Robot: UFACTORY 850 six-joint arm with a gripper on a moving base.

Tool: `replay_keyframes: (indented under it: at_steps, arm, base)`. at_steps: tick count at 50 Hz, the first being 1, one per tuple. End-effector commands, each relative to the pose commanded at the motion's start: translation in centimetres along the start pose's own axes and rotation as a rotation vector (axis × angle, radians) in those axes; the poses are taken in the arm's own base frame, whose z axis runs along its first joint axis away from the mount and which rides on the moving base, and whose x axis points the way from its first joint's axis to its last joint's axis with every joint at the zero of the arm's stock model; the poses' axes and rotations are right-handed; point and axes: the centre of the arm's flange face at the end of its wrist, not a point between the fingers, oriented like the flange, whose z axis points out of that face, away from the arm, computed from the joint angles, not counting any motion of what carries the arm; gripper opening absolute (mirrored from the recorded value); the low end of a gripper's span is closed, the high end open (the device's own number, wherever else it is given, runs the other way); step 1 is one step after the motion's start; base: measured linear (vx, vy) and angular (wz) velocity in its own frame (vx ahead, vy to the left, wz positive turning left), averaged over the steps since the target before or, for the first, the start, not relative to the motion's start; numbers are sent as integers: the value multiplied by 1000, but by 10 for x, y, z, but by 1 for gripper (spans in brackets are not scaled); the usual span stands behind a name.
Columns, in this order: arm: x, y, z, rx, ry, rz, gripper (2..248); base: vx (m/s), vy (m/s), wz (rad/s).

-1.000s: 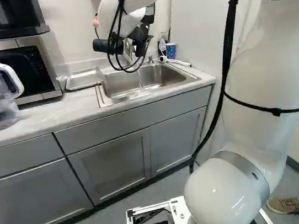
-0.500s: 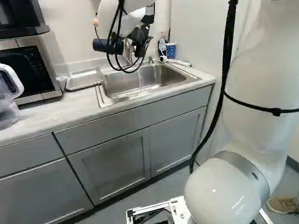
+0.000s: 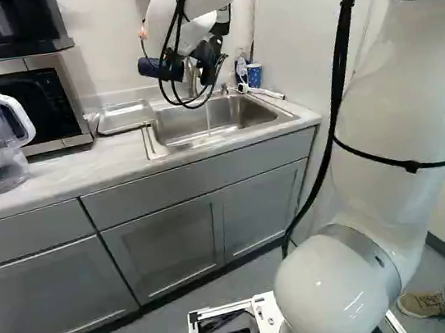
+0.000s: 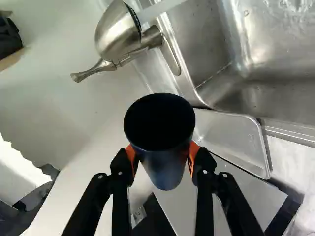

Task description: Rinse the cup and place it in the tray

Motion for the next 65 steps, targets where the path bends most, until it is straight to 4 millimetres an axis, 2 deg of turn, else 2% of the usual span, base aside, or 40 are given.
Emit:
replay_keyframes:
  at_steps: [32,65]
  arm:
    - [0,0,0,0,0,-29,121]
    - [0,0,0,0,0,-354,121]
  base:
    - [0,0,0]
    - [0,0,0]
